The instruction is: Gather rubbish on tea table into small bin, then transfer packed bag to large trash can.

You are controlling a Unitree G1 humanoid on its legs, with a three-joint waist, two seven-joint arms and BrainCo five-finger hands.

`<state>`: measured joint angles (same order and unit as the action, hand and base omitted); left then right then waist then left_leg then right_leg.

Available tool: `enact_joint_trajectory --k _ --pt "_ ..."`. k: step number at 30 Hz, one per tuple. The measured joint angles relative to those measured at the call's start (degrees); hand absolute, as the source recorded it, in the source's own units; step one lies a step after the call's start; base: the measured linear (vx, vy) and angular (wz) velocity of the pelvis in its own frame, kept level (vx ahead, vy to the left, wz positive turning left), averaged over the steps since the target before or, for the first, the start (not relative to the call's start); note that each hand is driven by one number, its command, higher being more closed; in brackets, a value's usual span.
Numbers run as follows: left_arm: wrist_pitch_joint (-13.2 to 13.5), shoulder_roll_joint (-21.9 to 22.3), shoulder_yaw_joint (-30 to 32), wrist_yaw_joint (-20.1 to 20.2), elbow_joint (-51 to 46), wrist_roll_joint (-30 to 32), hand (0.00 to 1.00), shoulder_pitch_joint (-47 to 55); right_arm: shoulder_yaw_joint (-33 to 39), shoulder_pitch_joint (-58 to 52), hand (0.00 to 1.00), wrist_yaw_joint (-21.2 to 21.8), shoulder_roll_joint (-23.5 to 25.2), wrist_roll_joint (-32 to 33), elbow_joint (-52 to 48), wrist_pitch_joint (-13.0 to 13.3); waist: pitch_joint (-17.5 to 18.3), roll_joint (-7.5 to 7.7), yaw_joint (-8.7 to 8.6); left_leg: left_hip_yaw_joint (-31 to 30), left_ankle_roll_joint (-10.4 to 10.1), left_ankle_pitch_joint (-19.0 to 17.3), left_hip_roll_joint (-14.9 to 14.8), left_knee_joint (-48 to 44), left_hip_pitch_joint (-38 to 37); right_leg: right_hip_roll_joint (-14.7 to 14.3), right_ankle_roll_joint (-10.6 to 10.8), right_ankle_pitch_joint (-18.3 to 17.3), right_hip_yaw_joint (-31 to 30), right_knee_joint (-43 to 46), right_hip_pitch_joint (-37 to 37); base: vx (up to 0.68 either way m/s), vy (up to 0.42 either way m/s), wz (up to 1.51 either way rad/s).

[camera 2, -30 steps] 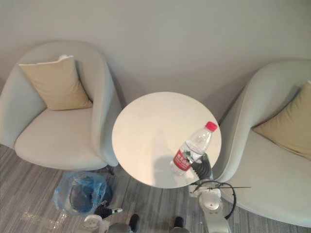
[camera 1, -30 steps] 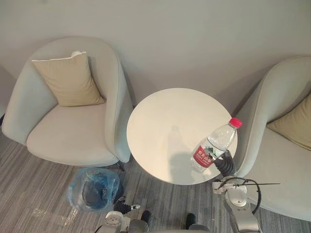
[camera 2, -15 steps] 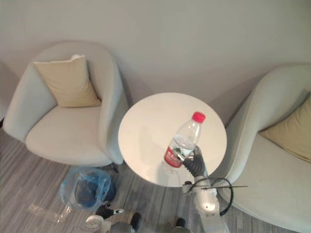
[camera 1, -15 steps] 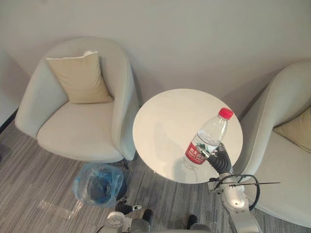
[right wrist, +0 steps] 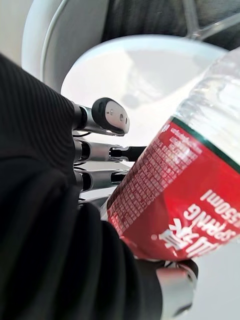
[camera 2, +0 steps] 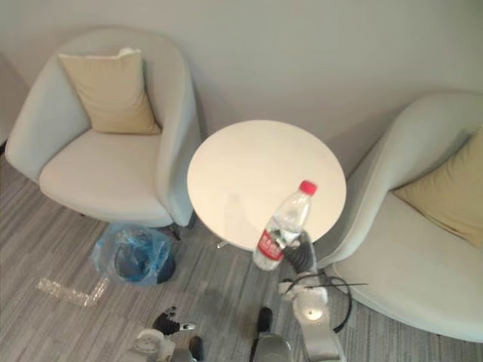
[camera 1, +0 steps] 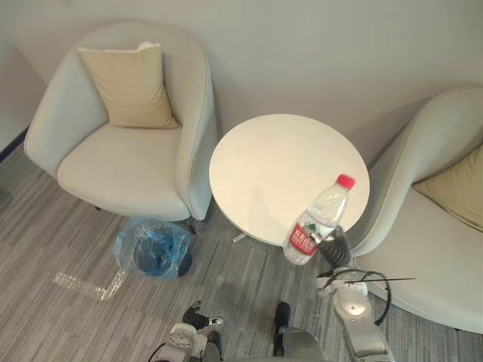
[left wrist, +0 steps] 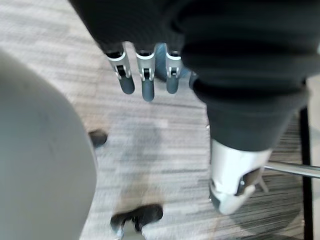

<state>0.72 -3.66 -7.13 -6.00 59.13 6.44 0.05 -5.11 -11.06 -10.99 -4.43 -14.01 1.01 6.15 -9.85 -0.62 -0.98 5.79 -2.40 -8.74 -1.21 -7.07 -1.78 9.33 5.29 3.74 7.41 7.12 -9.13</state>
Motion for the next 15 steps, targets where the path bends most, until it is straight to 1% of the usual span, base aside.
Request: enact_joint_trajectory --k 1,2,3,4,5,6,7,8,9,11,12,13,14,15 --pt "0.0 0.1 1.3 0.0 0.0 -0.1 0.00 0.4 0.1 -0.7 1.00 0.0 0.0 0.0 -0.1 0.0 0.0 -0.58 -0.03 -0.5 0.0 0.1 -0.5 0.0 0.4 -0.5 -1.5 -2.6 -2.2 5.9 -1.8 -0.07 -0.090 0.50" --pt "0.0 -0.1 2.0 0.0 -0.1 -0.1 0.00 0.7 0.3 -1.8 1.00 0.1 0.0 0.0 -0.5 0.0 0.5 -0.45 -0.16 -2.0 -0.5 0.1 -0.5 -0.1 1.3 -1.0 -1.7 -7.6 -4.2 12.0 -3.2 -0.05 -0.090 0.62" --pt "0.0 -0.1 2.3 0.0 -0.1 -0.1 0.00 0.7 0.4 -2.0 1.00 0.2 0.0 0.0 -0.5 0.0 0.7 0.07 -0.21 -2.6 -0.8 0.0 -0.5 -0.2 1.6 -1.1 -1.5 -9.0 -5.1 12.8 -3.0 0.01 -0.187 0.75" --pt "-0.1 0.1 4.0 -0.1 -0.4 0.0 0.00 0.9 0.5 -2.7 1.00 0.4 -0.1 0.0 -0.5 -0.1 1.2 0.08 -0.01 -4.7 -1.7 0.2 -0.3 -0.2 1.9 -1.3 -0.8 -11.9 -4.8 12.1 -2.8 0.05 -0.163 0.49" --pt "-0.1 0.7 5.2 0.0 -0.6 0.0 0.00 1.5 0.7 -3.2 1.00 0.5 -0.2 0.0 -0.5 -0.1 1.8 -0.88 0.97 -5.4 -2.7 0.9 -1.1 0.3 2.8 -2.3 -0.9 -12.0 -3.8 11.1 -2.8 0.06 -0.190 0.40" --pt "-0.1 0.9 5.5 -0.1 -0.5 0.1 0.00 1.8 0.7 -3.3 1.00 0.5 -0.2 0.0 -0.5 -0.1 2.1 -1.33 1.04 -5.9 -2.6 1.4 -1.4 0.4 3.0 -2.6 -0.9 -12.0 -3.3 10.9 -2.8 0.08 -0.130 0.33" --pt "-0.2 1.2 5.8 -0.1 -0.4 0.0 0.00 2.4 0.7 -3.4 1.00 0.8 -0.2 0.0 -0.5 -0.1 2.8 -2.34 1.00 -7.5 -3.0 2.0 -2.0 1.3 3.3 -3.1 -1.0 -12.0 -1.9 10.4 -2.4 0.10 -0.137 0.50" --pt "-0.3 1.5 6.1 -0.3 -0.2 -0.4 0.00 2.6 0.8 -3.7 1.00 0.9 -0.3 0.0 -0.3 -0.1 3.1 -2.75 0.94 -8.8 -3.7 2.9 -2.5 2.1 3.1 -3.4 -1.2 -12.2 -0.4 10.0 -1.6 0.09 -0.110 0.55" --pt "-0.3 1.5 6.1 -0.4 -0.2 -0.5 0.00 2.6 0.8 -3.8 1.00 0.9 -0.3 0.0 -0.2 -0.1 3.1 -2.76 0.97 -9.3 -3.7 3.0 -2.7 2.3 3.0 -3.5 -1.4 -12.3 0.1 9.8 -1.2 0.13 -0.125 0.67" --pt "-0.3 1.5 6.2 -0.4 -0.5 -1.1 0.00 2.7 1.0 -3.8 1.00 1.0 -0.1 0.1 -0.1 -0.2 3.1 -2.47 1.11 -11.1 -4.2 3.4 -3.3 1.8 3.0 -3.5 -2.1 -13.7 4.0 9.7 1.2 0.14 -0.115 0.74" --pt "-0.3 1.5 6.2 -0.5 -0.6 -1.1 0.00 2.8 1.0 -3.8 1.00 0.9 -0.1 0.2 -0.1 -0.2 3.1 -2.38 1.11 -11.0 -4.2 3.4 -3.3 1.5 3.2 -3.3 -2.3 -13.8 4.6 9.7 1.5 0.12 -0.052 0.74" --pt "-0.4 1.4 6.1 -0.7 -0.7 -1.1 0.00 2.8 1.0 -3.8 1.00 0.8 -0.1 0.5 -0.1 -0.2 3.3 -2.03 1.07 -10.7 -3.9 3.5 -3.0 0.0 4.5 -2.6 -2.5 -14.2 6.5 9.7 2.1 0.12 -0.019 0.94" --pt "-0.4 1.2 6.1 -1.2 -1.6 -1.2 0.00 2.8 1.3 -3.9 1.00 0.8 -0.1 0.5 -0.1 -0.2 3.1 -1.58 0.94 -8.7 -3.5 3.8 -2.9 -2.0 6.0 -1.7 -2.6 -14.3 9.0 9.6 3.4 0.12 -0.004 1.09" --pt "-0.4 1.0 6.1 -1.5 -2.2 -1.6 0.00 2.8 1.5 -3.9 1.00 0.8 -0.1 0.5 -0.1 -0.2 2.8 -1.00 1.03 -6.8 -3.5 3.8 -3.1 -2.9 6.8 -1.4 -2.7 -14.3 10.4 9.6 4.2 0.13 0.011 1.36"
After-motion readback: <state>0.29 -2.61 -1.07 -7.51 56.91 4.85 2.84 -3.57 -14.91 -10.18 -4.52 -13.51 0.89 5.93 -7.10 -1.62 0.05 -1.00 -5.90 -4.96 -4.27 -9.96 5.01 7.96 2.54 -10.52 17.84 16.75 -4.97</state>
